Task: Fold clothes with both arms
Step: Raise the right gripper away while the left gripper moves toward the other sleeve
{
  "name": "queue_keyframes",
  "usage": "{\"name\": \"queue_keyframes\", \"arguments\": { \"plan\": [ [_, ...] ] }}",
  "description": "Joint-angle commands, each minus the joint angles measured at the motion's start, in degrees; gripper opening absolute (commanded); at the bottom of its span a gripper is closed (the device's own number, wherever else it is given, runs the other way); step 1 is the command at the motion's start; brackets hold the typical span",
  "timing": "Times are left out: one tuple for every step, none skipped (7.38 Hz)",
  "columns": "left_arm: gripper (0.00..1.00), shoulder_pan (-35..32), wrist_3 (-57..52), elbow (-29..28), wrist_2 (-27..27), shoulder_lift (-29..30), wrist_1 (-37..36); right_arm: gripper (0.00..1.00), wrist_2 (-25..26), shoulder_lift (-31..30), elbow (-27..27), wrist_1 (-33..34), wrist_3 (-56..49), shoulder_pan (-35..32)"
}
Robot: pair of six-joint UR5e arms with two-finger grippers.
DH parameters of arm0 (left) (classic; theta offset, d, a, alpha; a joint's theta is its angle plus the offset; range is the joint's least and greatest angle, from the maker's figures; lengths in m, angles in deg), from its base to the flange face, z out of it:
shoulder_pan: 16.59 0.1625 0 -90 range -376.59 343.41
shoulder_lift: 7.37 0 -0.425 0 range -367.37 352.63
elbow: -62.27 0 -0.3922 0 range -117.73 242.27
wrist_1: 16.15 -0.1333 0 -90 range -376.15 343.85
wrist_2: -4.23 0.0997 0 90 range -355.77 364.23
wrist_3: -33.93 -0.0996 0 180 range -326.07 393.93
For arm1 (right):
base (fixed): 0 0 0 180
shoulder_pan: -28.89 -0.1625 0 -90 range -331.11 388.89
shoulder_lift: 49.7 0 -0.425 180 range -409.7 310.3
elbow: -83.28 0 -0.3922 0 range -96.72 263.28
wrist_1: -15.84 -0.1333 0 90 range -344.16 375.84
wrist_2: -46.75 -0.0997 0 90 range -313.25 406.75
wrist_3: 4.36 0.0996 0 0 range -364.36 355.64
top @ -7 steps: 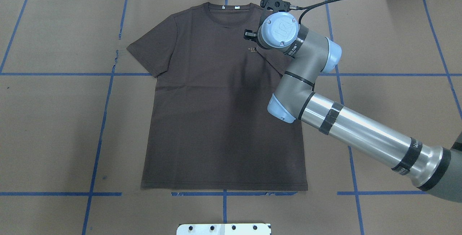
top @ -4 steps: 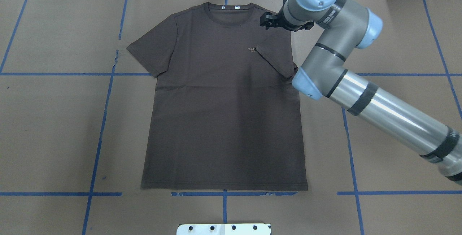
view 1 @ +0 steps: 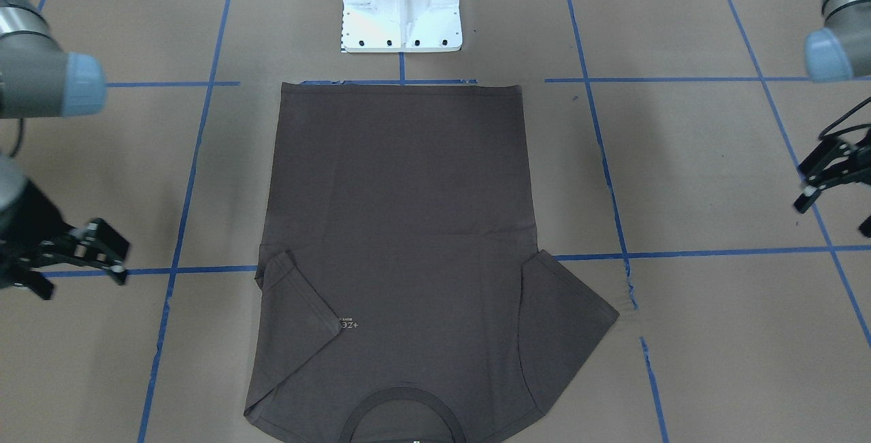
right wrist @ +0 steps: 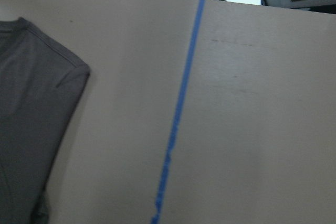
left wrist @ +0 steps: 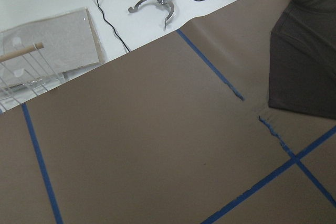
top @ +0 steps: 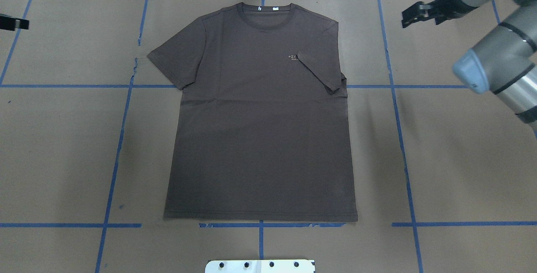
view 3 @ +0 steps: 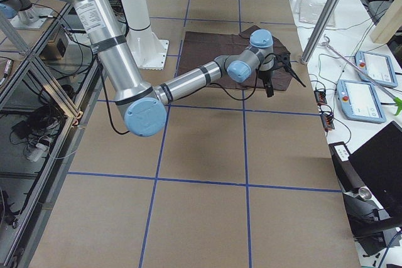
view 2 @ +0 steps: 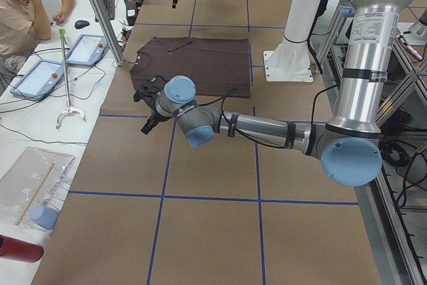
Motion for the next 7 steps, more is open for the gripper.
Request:
{"name": "queue_keyframes", "arguments": {
  "plan": [
    [0.77,12.0,17.0,-5.0,12.0,7.9,-0.5,1.0,-5.2,-8.6,-3.0,-0.3,-11.0,-7.0],
    [0.73,15.5,22.0,-8.3,16.7,11.2,-0.4,1.0,-5.8,-10.1,-4.4,-0.2,-11.7,-8.0],
    [0.71,18.1,23.5,-14.5,20.8,15.8,0.2,1.0,-5.7,-10.4,-4.5,-0.3,-11.7,-7.9],
    [0.69,20.2,23.7,-18.5,24.1,18.5,0.2,1.0,-5.7,-10.5,-4.6,-0.3,-11.7,-7.9],
    [0.67,20.6,23.7,-21.6,25.6,20.1,0.2,1.0,-5.7,-10.8,-4.7,-0.3,-11.7,-7.9],
    [0.64,21.3,23.6,-22.6,25.7,20.0,0.2,1.0,-5.7,-10.9,-4.7,-0.3,-11.7,-7.9],
    [0.63,21.7,23.6,-22.8,27.1,20.1,0.1,1.0,-5.6,-10.9,-4.6,-0.3,-11.7,-7.9]
  ]
}}
